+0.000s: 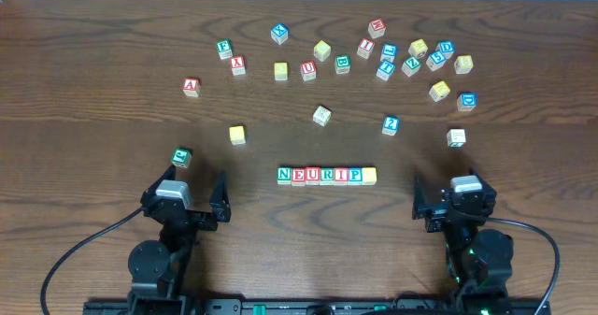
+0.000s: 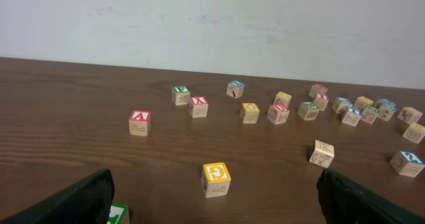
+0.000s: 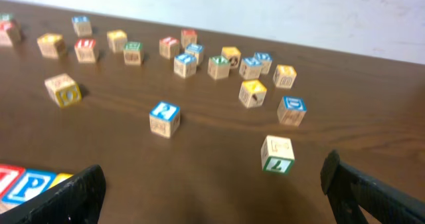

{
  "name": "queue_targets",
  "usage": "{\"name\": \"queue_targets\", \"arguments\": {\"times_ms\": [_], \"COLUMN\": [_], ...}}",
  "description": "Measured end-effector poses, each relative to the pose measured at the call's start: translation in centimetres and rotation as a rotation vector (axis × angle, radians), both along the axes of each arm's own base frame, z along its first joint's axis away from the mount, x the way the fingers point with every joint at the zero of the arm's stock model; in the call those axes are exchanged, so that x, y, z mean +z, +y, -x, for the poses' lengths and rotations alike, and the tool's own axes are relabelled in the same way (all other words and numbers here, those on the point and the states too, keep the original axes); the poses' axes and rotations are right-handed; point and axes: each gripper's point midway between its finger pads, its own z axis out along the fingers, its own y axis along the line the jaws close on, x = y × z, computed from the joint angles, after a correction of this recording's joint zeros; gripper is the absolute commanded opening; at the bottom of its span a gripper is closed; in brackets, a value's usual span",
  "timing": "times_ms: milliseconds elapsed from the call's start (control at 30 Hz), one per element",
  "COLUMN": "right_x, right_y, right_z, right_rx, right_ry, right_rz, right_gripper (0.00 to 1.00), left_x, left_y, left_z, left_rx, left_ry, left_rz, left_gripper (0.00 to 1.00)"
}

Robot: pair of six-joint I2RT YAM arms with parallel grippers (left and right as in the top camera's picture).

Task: Spell out NEURIPS

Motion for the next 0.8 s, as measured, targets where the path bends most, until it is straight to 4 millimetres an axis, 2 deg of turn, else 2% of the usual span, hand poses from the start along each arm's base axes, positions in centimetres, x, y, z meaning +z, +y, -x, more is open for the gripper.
{"name": "queue_targets", "arguments": {"times_ms": [233,400,800], "right_x": [3.0,3.1,3.1], "right_y": [-0.8,-1.5,-1.5], "right_z": [0.3,0.3,0.3], "right_rx": [-0.040,-0.076,-0.080], "right_ry": [-0.129,-0.128,-0.127], "right_rz": [-0.043,-0.090,-0.120], "right_gripper": [0.99,0.99,0.99], "left_x": [0.0,0.0,0.0], "left_y": [0.0,0.0,0.0], "left_z": [0.0,0.0,0.0], "left_rx": [0.000,0.000,0.000], "left_ry": [0.000,0.000,0.000], "left_rz": [0.000,0.000,0.000], "left_gripper": [0.96,0.96,0.96]}}
